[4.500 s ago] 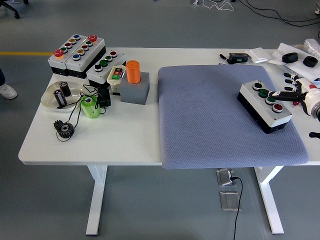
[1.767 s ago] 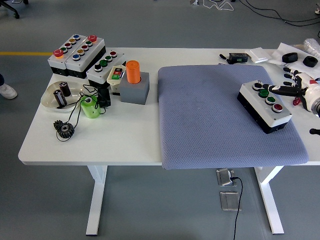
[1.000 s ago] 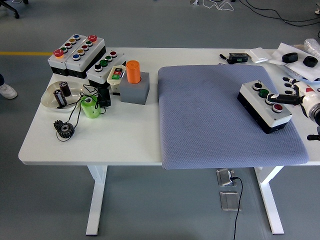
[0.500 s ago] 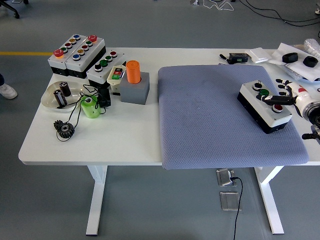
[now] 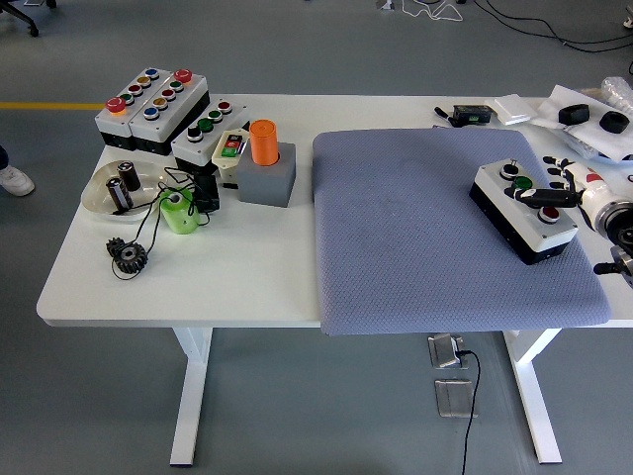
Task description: Pick up the button,place it on the desk,press the button,press the button
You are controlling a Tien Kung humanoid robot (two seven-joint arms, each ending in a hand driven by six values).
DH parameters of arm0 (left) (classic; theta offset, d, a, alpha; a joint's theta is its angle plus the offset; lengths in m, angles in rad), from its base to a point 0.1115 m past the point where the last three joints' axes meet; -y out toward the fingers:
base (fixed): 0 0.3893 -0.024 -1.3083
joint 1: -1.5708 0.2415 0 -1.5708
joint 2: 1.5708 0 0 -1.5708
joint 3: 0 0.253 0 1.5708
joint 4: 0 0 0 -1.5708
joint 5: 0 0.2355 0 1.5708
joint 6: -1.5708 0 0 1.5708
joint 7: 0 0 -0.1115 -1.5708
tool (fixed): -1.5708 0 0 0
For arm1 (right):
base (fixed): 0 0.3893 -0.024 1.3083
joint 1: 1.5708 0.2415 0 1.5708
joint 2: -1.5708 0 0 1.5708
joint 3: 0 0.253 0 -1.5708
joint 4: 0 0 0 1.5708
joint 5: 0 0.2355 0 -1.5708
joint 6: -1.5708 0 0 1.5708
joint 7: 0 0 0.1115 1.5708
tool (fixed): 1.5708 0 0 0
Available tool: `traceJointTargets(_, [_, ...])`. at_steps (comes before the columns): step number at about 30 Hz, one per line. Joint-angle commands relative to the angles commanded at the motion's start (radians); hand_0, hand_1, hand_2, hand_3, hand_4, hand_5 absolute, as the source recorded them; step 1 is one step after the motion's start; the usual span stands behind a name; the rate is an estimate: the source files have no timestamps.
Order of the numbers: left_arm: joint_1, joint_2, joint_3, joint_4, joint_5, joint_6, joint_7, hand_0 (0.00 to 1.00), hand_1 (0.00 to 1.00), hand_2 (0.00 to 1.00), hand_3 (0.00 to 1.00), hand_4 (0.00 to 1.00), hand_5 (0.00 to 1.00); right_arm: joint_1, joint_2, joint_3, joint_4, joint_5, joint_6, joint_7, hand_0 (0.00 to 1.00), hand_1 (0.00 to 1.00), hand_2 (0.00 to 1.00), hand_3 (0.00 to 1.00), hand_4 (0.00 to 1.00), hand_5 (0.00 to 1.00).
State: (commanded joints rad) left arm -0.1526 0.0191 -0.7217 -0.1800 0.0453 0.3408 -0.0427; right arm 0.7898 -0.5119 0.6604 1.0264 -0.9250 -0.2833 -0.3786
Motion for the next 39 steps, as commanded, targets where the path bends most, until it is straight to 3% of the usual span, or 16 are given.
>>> traceJointTargets(39, [-0.011, 0.003, 0.01, 0.0, -0.008, -0.001, 0.0, 0.657, 0.705, 0.724, 0.52, 0.332, 0.959, 0.007, -0.004, 0.016, -0.006, 0.008, -0.007, 0.001, 0.996, 0.944, 0.998, 0.998, 0.892, 0.296])
